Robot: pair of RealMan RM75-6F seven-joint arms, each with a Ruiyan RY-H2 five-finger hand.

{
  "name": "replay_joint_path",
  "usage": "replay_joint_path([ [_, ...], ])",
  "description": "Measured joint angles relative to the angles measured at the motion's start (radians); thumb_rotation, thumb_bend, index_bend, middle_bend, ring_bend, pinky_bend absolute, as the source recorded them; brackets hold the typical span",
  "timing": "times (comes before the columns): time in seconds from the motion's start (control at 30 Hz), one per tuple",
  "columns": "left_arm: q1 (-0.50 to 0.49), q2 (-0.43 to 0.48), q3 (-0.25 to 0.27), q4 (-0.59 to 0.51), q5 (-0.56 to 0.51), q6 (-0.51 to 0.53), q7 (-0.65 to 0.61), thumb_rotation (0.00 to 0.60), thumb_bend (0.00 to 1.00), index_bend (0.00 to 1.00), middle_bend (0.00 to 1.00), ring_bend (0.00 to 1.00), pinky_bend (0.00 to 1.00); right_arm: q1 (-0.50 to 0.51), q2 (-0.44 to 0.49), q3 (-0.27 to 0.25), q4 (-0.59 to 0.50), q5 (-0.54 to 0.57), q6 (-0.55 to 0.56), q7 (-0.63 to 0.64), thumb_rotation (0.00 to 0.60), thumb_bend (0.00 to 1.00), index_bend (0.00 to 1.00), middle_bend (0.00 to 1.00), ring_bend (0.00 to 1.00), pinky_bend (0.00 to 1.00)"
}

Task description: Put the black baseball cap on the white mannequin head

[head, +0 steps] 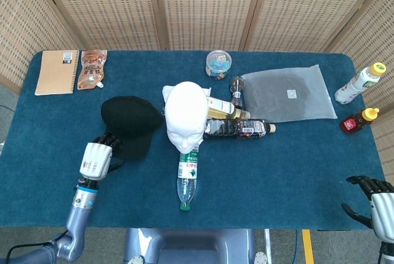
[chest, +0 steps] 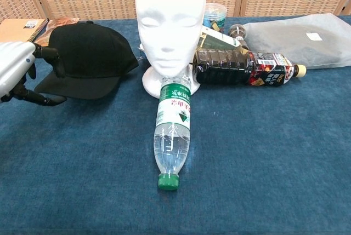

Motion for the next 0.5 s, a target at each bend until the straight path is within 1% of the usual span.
replay_joint_path([
  [0.13,-0.044,0.016,-0.039,-0.020,-0.025,-0.038,0.003,0.600,0.12,0.51,0.48,0.32,0.51,-0.003,-0.001,0.002,0.003,0.003,0.005,0.004,0.600,0.16,0.37,0.42,0.44,0.41],
  [0.27,-0.087,0.014,-0.072,-0.003,-0.058,-0.085,0.013,0.600,0.12,0.51,0.47,0.31,0.51,-0.007,-0.004,0.003,0.008,0.006,0.008,0.012,0.600,0.16,0.37,0.42,0.44,0.41],
  [0.5,-0.169,-0.042,-0.121,0.132,-0.127,-0.174,0.007,0.600,0.13,0.51,0.46,0.31,0.50,-0.008,-0.002,0.007,0.010,0.003,0.014,0.013,0.600,0.16,0.37,0.42,0.44,0.41],
])
